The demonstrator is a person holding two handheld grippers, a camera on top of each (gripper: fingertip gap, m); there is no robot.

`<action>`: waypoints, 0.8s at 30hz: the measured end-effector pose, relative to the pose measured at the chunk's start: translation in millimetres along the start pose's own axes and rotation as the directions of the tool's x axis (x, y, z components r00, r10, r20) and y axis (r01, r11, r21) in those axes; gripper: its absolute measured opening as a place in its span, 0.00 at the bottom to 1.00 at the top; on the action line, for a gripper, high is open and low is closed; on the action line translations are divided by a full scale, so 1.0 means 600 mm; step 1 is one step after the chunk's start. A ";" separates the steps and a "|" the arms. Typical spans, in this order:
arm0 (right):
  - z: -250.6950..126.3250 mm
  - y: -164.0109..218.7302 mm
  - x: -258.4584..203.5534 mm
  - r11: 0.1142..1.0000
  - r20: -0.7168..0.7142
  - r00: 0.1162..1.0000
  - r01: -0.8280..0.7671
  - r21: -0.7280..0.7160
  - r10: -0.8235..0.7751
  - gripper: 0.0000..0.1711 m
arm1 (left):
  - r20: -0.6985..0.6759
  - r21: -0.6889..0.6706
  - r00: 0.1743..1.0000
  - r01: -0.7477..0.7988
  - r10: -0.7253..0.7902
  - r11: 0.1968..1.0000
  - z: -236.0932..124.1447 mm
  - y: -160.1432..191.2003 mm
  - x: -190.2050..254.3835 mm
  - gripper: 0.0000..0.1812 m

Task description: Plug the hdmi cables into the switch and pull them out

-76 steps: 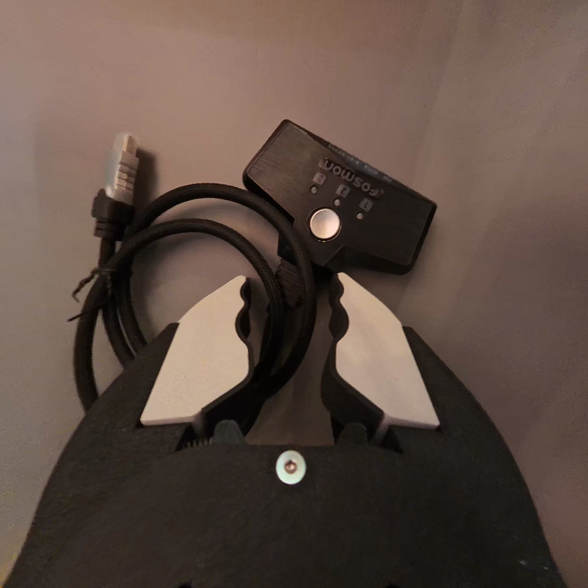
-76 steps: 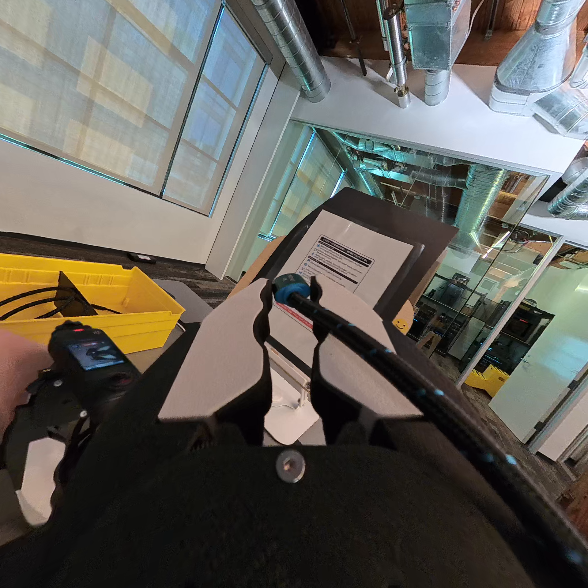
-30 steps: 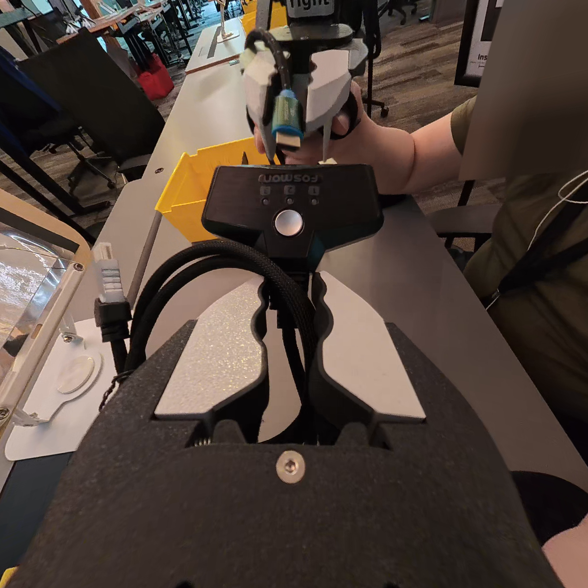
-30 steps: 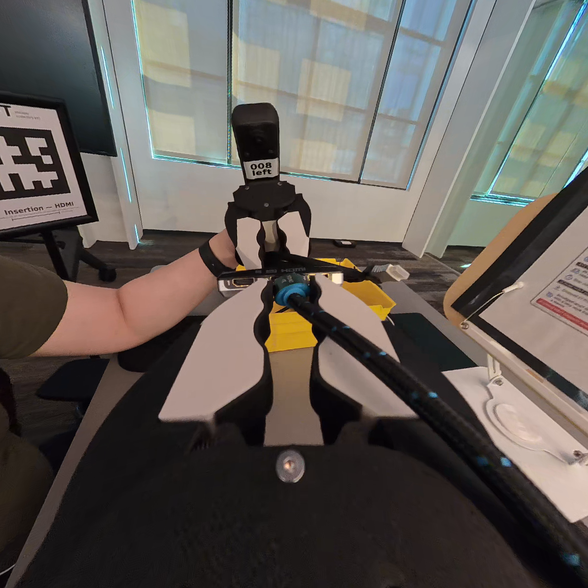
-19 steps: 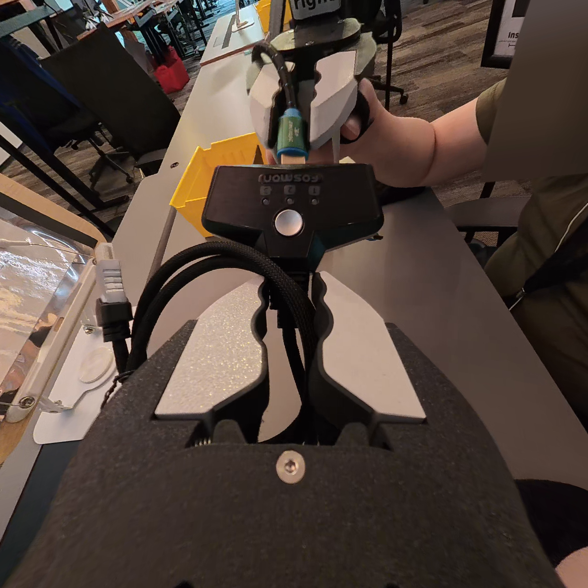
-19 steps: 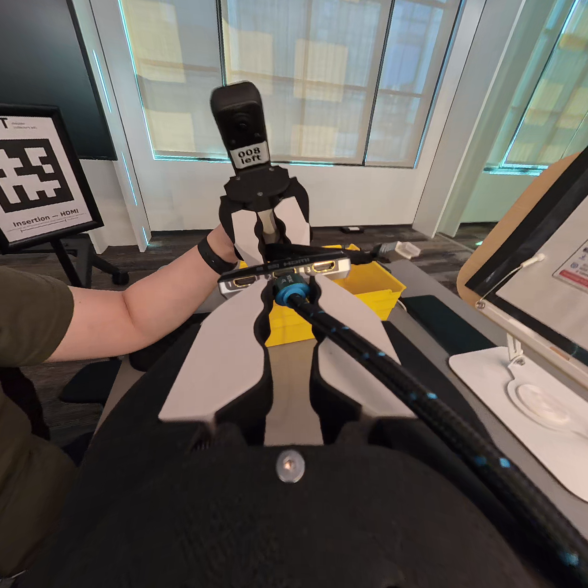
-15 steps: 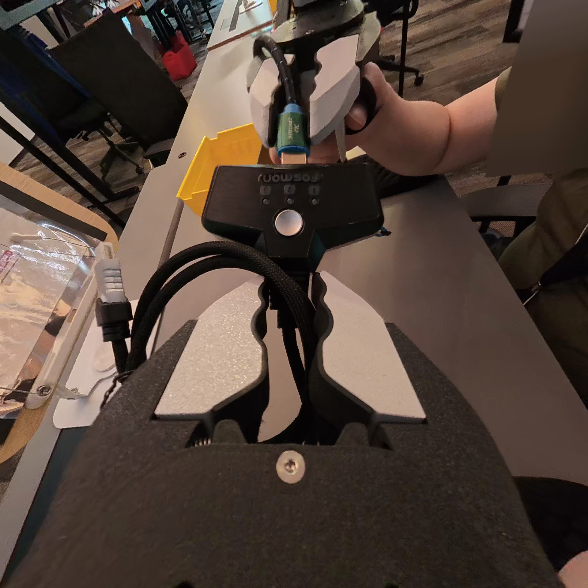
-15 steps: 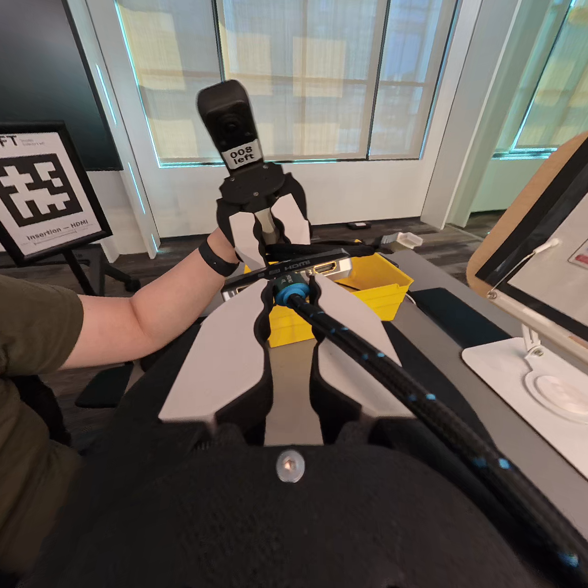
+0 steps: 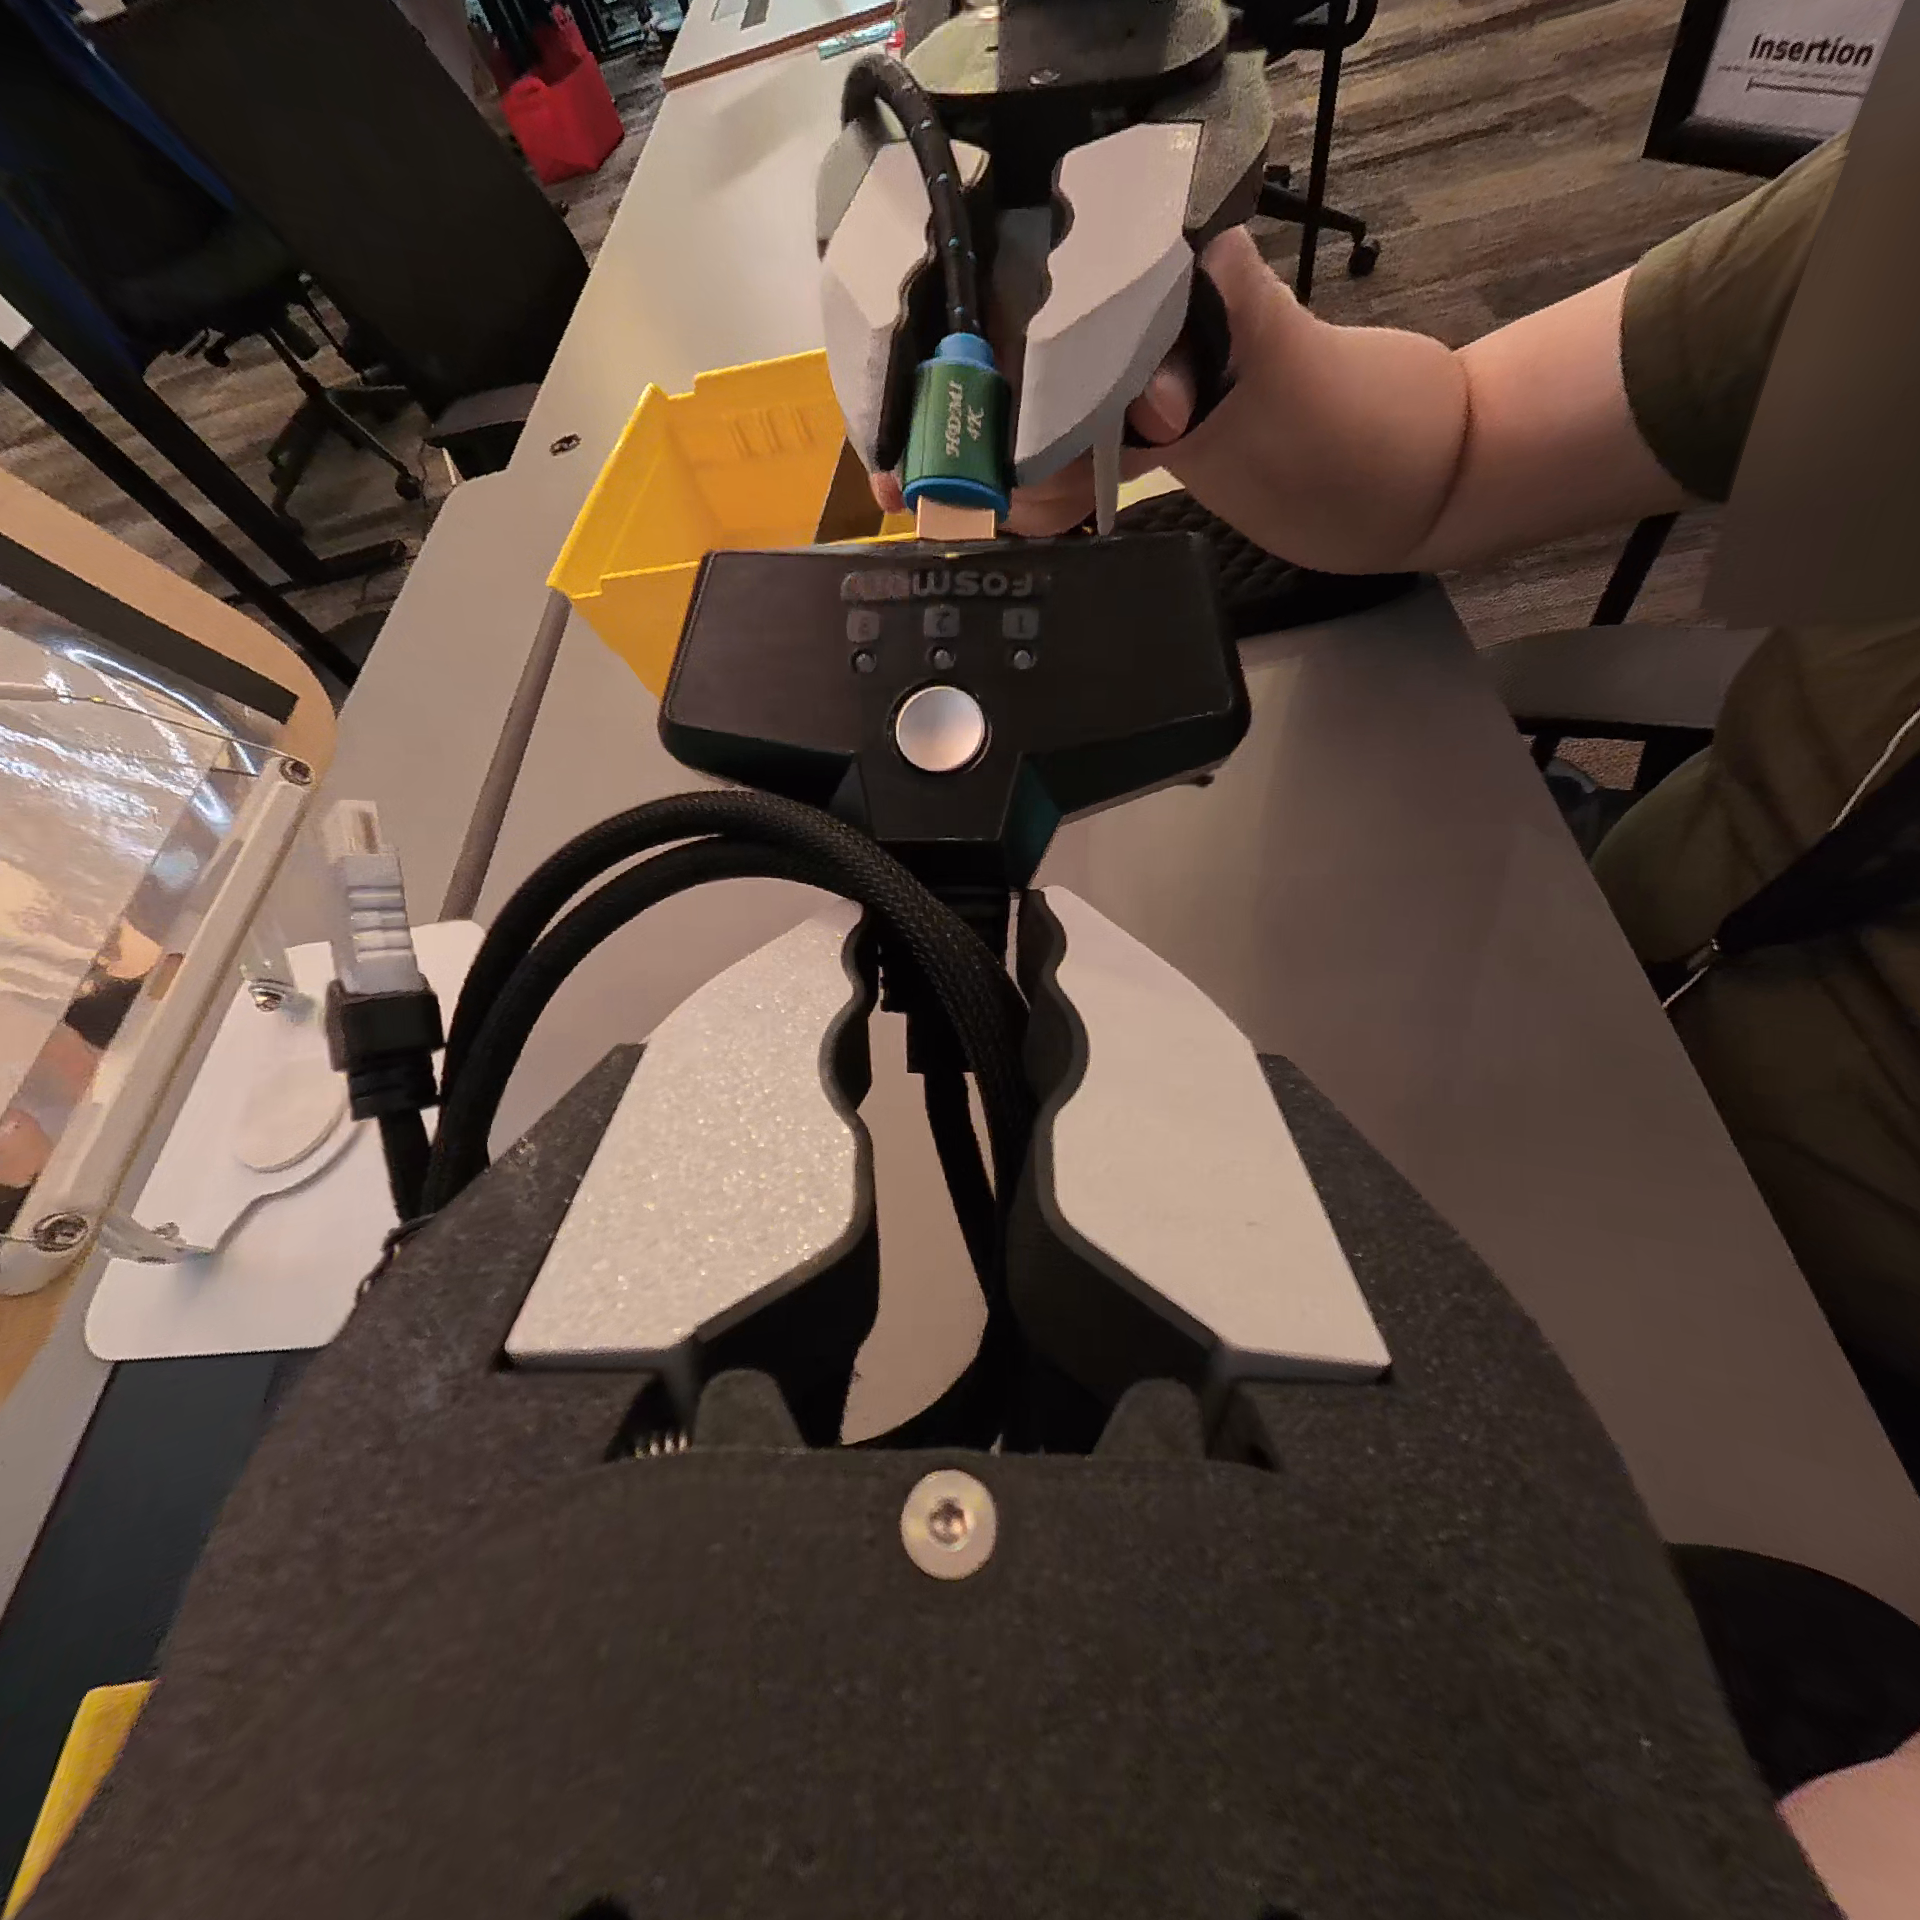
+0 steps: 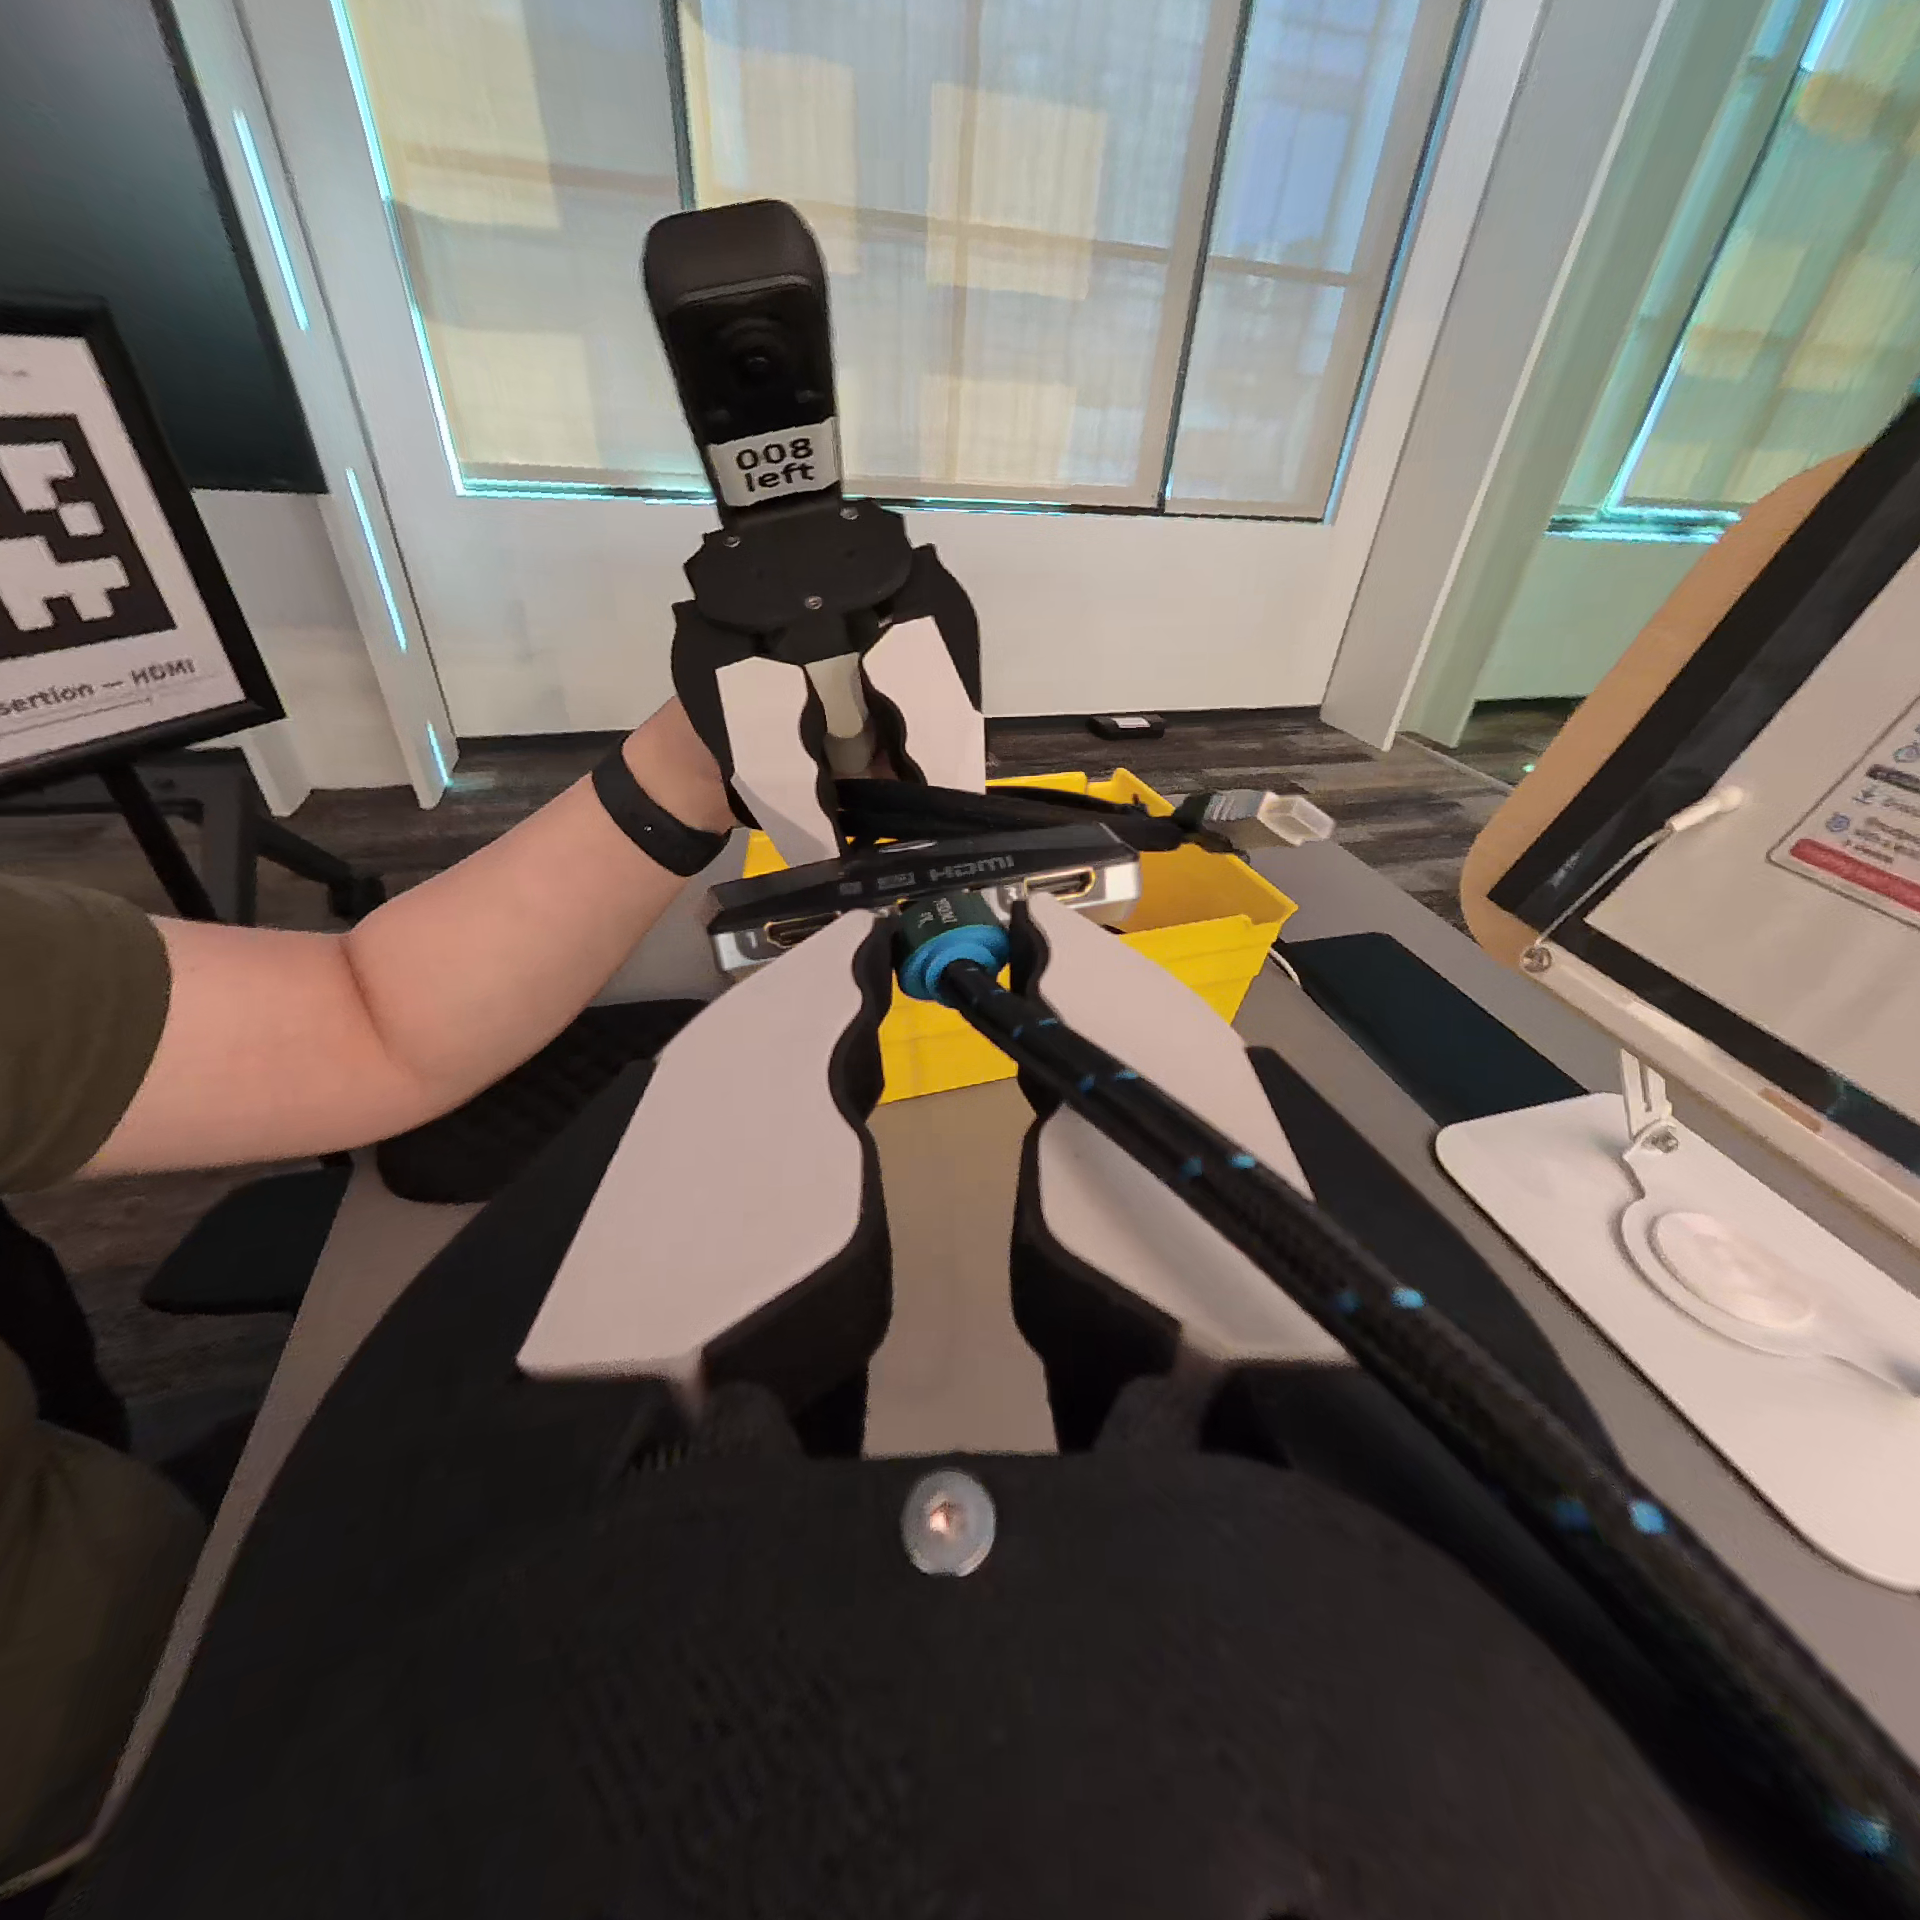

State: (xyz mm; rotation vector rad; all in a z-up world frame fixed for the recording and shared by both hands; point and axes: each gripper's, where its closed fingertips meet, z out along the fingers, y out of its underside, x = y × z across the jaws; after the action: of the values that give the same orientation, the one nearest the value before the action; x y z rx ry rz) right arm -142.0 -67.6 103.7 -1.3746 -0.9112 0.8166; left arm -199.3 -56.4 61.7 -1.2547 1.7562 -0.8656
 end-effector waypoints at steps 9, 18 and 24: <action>0.005 0.008 0.013 0.975 0.037 0.975 -0.220 0.027 0.219 0.13 | 0.063 -0.028 0.997 -0.050 0.052 0.998 -0.002 0.006 -0.010 0.14; -0.001 -0.006 -0.002 0.988 0.054 0.988 -0.149 0.030 0.147 0.13 | 0.062 -0.023 0.997 -0.041 0.042 0.999 -0.005 0.006 -0.013 0.14; 0.006 -0.001 -0.020 0.998 0.039 0.997 -0.066 -0.018 0.067 0.13 | 0.076 -0.028 0.996 -0.036 0.039 0.999 -0.007 0.007 -0.016 0.14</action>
State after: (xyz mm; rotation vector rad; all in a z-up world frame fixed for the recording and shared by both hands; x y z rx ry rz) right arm -150.6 -76.9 103.6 -1.4141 -0.9082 0.8913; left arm -202.7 -45.7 62.2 -1.2520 1.7303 -0.7652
